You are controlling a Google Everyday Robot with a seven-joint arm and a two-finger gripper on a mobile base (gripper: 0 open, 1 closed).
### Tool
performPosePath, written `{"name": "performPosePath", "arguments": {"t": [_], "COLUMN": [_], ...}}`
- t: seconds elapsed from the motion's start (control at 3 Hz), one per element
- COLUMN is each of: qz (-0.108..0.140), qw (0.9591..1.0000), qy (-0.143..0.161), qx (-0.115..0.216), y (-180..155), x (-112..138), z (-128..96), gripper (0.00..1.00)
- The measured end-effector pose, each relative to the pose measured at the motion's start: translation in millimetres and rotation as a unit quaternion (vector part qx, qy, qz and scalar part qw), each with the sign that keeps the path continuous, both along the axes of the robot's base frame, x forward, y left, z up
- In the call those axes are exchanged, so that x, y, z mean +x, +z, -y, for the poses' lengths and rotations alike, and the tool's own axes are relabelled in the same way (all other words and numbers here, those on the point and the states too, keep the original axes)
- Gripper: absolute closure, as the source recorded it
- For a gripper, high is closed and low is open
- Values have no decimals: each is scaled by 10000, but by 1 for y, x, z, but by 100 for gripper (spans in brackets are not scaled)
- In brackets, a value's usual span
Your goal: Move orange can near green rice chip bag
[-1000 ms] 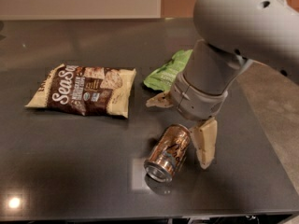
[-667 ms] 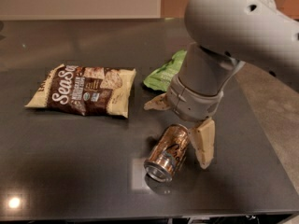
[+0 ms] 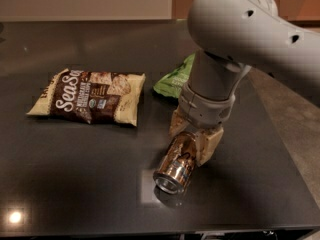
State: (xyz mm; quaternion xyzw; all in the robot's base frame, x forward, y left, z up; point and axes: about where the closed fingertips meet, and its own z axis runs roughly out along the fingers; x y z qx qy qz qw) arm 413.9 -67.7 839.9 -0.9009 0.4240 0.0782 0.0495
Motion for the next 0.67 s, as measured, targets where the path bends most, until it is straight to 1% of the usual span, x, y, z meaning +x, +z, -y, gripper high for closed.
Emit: {"name": "performPosePath", "arguments": {"t": [0.33,0.67], "qz": [-46,-17], "qw": [9996,9951], "qy": [-271,-988], "qx": [-86,-30], "y": [4,22], "x": [11,30], "z": [10,33], "gripper": [64,88]}}
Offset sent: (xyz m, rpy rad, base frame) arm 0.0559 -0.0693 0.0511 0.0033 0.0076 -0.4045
